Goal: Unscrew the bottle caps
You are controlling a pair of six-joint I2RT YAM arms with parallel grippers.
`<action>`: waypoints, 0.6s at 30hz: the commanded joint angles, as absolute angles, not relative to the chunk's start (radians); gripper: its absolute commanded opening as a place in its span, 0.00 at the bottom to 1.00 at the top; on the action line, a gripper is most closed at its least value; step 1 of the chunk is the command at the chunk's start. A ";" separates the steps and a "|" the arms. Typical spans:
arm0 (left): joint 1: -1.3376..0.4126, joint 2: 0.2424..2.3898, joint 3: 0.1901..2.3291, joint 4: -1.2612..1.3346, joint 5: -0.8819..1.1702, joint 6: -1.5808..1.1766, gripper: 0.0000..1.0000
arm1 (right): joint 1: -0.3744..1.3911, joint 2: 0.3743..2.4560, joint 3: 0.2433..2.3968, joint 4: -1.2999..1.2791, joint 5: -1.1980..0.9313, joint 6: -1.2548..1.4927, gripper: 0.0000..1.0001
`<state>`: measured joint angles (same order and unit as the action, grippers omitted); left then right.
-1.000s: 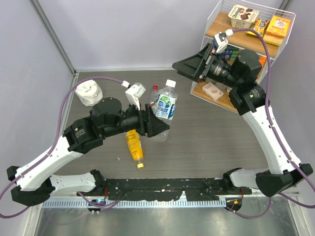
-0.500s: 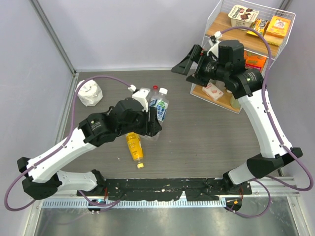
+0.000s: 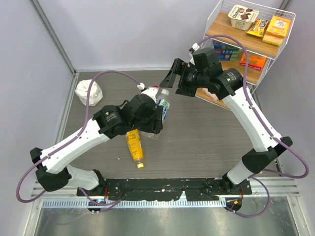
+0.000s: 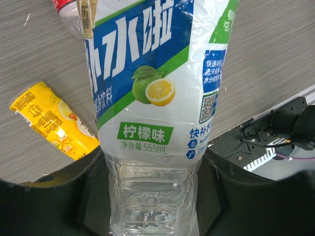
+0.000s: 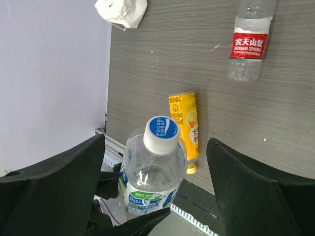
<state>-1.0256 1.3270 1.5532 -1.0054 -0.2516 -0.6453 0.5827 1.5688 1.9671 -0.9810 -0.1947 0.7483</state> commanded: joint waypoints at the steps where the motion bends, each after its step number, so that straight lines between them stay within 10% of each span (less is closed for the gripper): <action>1: -1.028 1.330 1.609 -1.020 -0.270 -0.632 0.25 | 0.583 1.555 1.948 -0.942 -0.158 0.785 0.85; 18: -1.026 1.331 1.597 -1.012 -0.250 -0.646 0.25 | 0.586 1.551 1.833 -0.853 -0.218 0.841 0.64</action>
<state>-1.0256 1.3350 1.5700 -1.0157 -0.2508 -0.6456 0.5816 1.5719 1.8481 -0.9127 -0.2081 0.8135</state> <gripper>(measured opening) 0.578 0.637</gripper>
